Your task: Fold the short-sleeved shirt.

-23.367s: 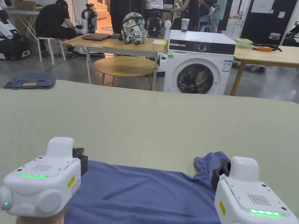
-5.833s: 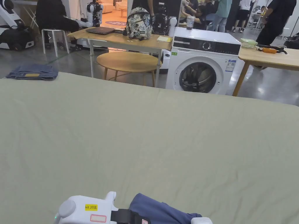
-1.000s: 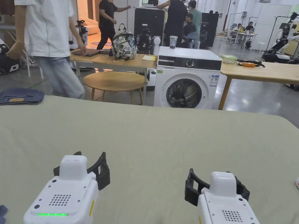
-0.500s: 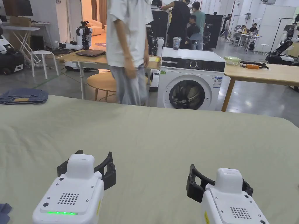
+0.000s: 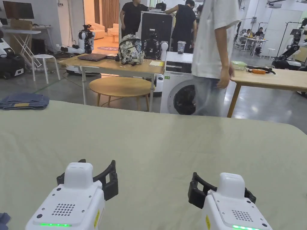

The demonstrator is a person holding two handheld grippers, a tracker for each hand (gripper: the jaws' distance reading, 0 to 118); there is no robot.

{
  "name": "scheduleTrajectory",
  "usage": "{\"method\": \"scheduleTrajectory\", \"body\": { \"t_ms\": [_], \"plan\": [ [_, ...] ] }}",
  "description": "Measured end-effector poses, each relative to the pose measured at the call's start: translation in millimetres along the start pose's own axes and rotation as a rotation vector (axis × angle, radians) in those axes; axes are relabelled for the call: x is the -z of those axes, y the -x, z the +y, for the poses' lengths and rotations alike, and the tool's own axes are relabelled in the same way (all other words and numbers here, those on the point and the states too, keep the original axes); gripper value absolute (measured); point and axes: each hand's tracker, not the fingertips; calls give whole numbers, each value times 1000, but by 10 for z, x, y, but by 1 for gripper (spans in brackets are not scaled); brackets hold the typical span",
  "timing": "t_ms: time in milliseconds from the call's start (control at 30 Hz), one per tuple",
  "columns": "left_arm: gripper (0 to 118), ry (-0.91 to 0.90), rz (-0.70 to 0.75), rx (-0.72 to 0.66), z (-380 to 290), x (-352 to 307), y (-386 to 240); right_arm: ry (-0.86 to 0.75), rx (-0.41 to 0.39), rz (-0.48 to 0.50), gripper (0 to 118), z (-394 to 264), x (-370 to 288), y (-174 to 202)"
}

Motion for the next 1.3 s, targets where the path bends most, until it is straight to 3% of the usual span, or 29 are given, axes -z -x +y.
{"method": "scheduleTrajectory", "body": {
  "t_ms": [200,267,600,900,1300],
  "plan": [
    [69,1,17,-21,14,15,9,6,50,29,94,13,-21,-38],
    [73,2,49,-1,24,31,5,18,53,-2,95,36,-5,-23],
    [73,-50,62,159,31,-10,-114,13,-27,-67,95,7,41,92],
    [73,-91,50,60,43,-33,-23,13,-30,-83,95,11,65,93],
    [73,-39,70,99,-31,25,-6,6,-47,-119,95,-2,114,75]
  ]
}}
